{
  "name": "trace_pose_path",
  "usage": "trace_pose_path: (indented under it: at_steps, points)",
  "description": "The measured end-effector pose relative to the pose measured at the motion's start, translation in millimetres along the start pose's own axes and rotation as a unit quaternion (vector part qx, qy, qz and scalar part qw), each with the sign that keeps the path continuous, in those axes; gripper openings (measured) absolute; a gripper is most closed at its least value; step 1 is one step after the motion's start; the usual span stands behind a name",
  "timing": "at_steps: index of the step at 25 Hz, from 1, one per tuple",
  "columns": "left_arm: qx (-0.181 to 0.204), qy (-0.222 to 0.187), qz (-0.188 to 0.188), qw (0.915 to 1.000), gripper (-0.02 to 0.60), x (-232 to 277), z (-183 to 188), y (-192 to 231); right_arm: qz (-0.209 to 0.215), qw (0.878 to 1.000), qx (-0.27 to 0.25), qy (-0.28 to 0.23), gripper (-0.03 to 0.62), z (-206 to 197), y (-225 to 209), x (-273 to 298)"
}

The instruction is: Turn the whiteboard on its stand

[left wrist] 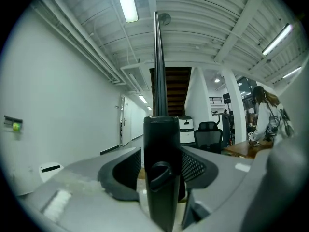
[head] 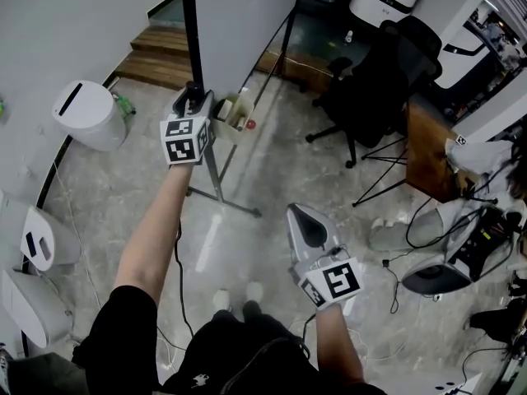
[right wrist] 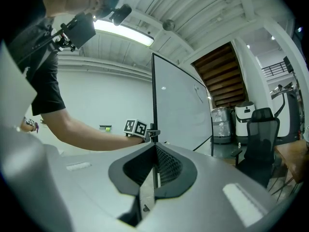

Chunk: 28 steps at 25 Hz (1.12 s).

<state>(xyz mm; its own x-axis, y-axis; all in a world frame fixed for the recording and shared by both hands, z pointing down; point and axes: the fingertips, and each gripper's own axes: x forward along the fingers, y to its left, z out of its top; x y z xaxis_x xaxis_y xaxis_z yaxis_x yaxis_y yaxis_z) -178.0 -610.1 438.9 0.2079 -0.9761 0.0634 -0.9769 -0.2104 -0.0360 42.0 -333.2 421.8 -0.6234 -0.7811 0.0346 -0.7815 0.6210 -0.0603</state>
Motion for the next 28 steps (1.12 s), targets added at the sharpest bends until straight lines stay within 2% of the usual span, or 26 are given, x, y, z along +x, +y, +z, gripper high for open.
trace_pose_path:
  at_steps: [2, 4, 13, 22, 28]
  points:
    - [0.003, 0.001, 0.000, 1.0000, 0.203, 0.6, 1.2, -2.6, -0.004, 1.000, 0.002, -0.001, 0.005, 0.9, -3.2, -2.5]
    - [0.000, 0.002, 0.000, 1.0000, 0.195, 0.1, 1.1, -6.7, -0.008, 1.000, 0.004, -0.002, 0.005, 1.1, -5.7, -6.6]
    - [-0.013, 0.009, 0.002, 0.9999, 0.192, -8.7, 1.1, -6.4, -0.018, 1.000, 0.008, -0.006, 0.005, -3.2, 0.1, 7.2]
    - [-0.015, 0.017, 0.003, 0.9997, 0.190, -15.4, 1.4, -13.9, -0.004, 1.000, 0.009, -0.008, 0.005, 9.7, -2.2, 60.9]
    - [-0.018, 0.017, 0.004, 0.9997, 0.190, -40.4, 3.0, -19.9, 0.006, 1.000, 0.005, -0.008, 0.005, 12.6, 15.4, 57.7]
